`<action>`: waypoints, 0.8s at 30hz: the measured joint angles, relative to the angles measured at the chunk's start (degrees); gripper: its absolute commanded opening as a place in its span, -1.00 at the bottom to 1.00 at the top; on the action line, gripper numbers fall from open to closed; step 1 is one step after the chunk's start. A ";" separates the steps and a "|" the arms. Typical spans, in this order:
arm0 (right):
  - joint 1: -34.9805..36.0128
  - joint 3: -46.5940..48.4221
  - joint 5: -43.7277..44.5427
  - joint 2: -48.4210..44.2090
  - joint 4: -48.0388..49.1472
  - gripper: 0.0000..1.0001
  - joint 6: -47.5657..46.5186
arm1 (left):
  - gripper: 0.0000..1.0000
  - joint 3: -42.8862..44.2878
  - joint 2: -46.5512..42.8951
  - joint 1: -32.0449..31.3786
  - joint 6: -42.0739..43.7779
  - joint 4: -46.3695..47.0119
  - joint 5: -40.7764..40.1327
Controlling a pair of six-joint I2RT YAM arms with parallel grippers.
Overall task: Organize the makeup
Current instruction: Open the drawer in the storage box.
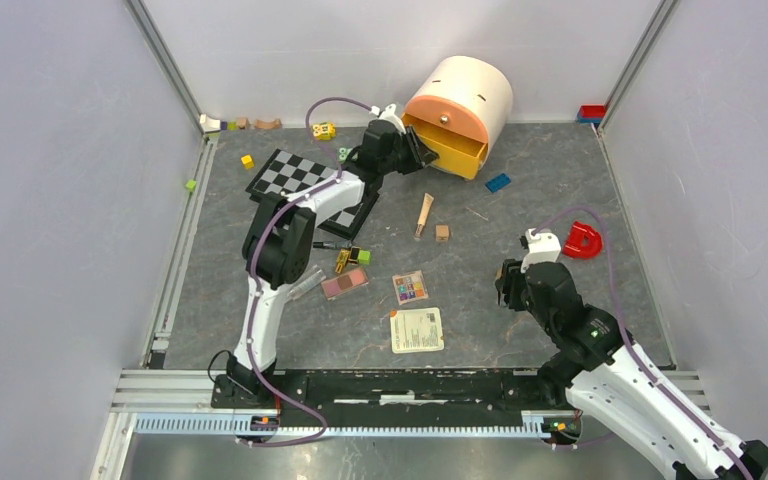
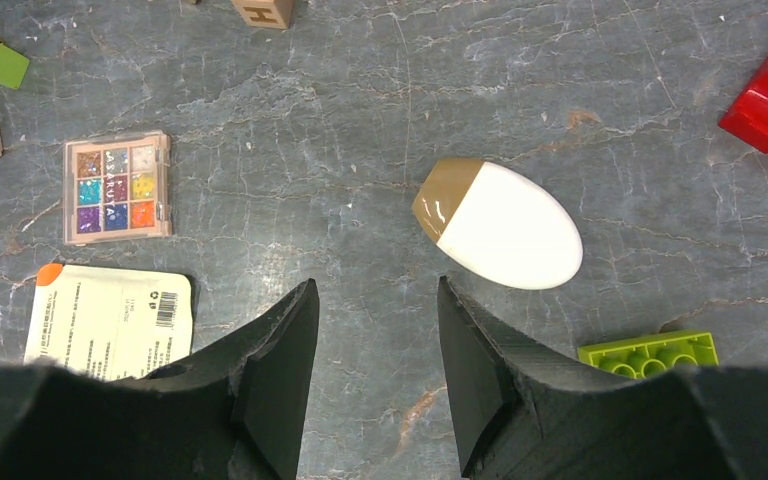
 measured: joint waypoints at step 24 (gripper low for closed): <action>0.00 -1.27 -2.01 2.05 2.49 0.08 0.46 | -0.65 -20.15 -12.22 -0.61 0.04 7.82 -0.35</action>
